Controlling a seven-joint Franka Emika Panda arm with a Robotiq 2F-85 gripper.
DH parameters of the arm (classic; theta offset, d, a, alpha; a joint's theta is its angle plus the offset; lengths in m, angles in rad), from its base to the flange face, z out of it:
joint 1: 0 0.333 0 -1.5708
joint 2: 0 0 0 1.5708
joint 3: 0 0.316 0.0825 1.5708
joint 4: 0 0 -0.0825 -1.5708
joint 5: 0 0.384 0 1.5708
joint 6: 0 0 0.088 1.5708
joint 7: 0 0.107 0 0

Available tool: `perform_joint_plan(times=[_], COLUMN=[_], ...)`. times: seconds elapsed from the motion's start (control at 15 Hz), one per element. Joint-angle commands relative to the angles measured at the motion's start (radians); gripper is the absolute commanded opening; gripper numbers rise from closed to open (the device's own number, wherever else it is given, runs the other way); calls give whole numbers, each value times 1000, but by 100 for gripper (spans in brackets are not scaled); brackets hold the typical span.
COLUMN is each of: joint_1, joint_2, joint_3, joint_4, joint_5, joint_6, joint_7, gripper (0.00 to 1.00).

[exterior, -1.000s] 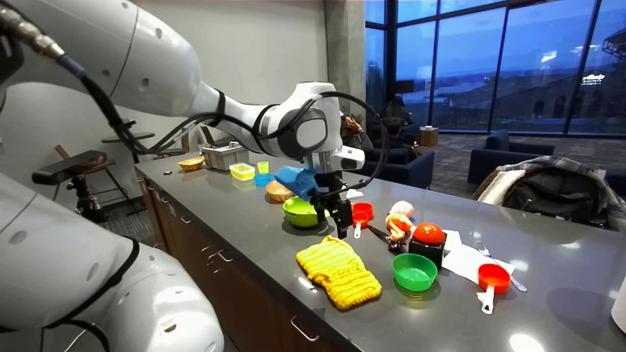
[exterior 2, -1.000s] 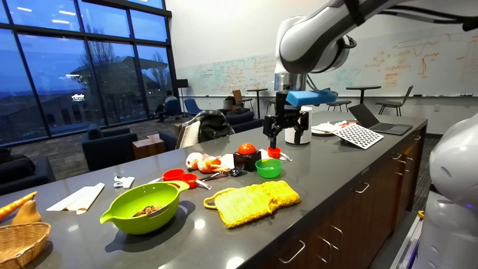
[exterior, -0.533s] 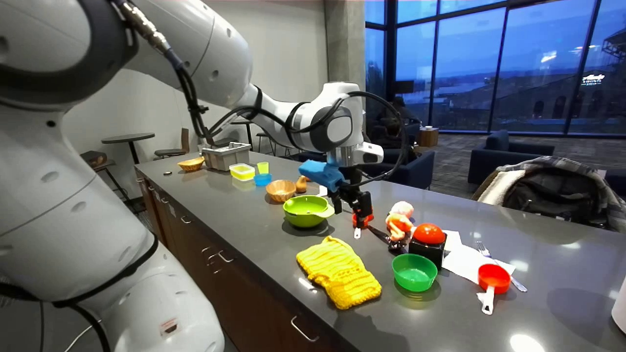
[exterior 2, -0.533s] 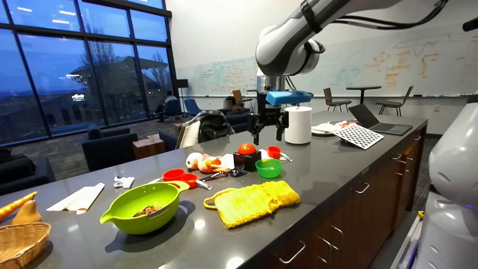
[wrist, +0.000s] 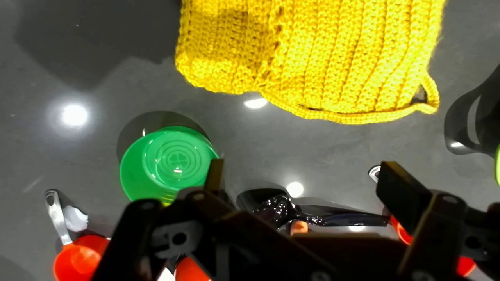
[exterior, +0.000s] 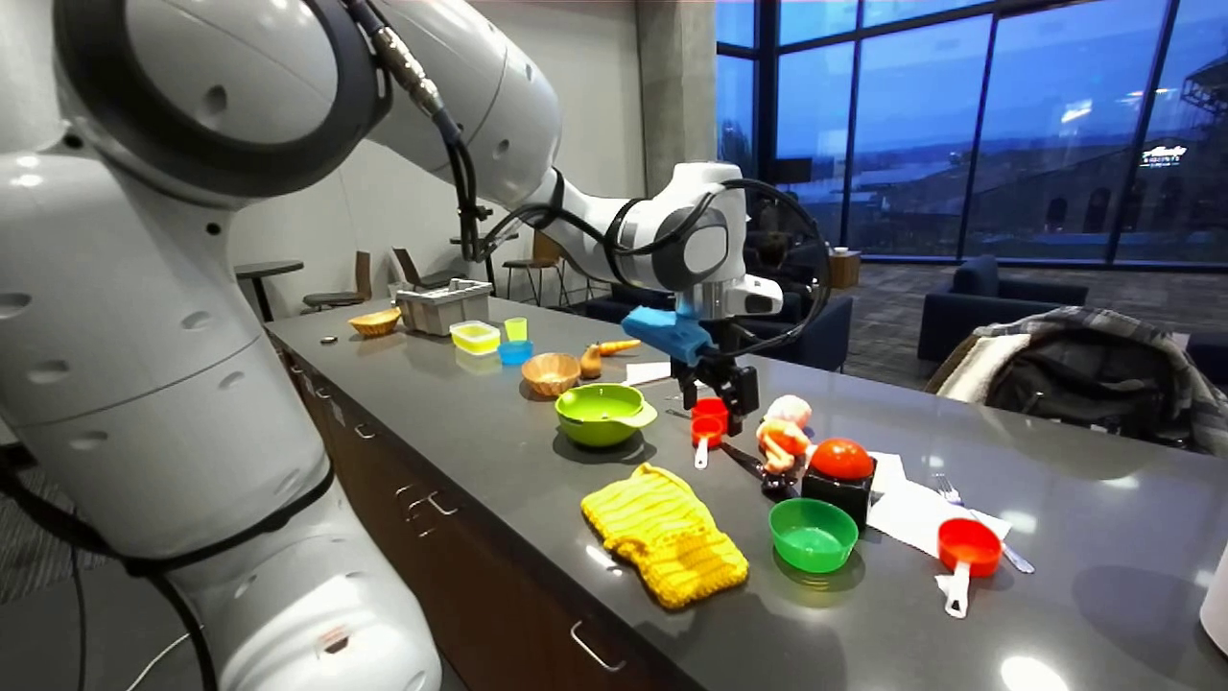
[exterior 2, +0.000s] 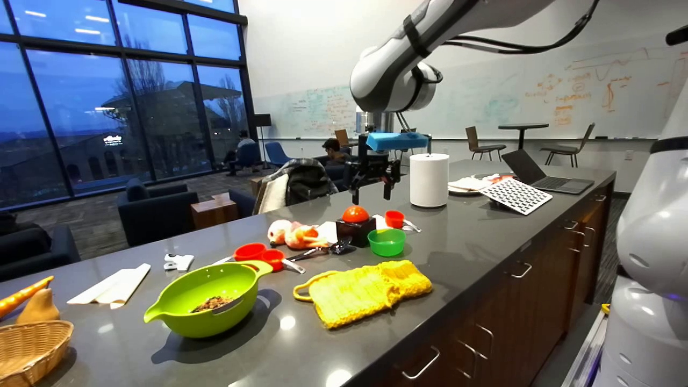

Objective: Press the orange button.

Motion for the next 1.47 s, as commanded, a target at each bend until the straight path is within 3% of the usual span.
perform_joint_plan(times=[0.0, 0.33, 0.67, 1.07, 1.4], joint_1=[9, 9, -5, -4, -4], joint_2=[0, 0, 89, 244, 371], joint_3=[-9, -9, -22, -53, -65], joint_4=[2, 3, 56, 215, 384], joint_5=[-2, -2, -49, -126, -72], joint_6=[-3, -3, -24, -50, -111], joint_7=[1, 1, 6, -6, -52], gripper=[100, 100, 100, 100, 100])
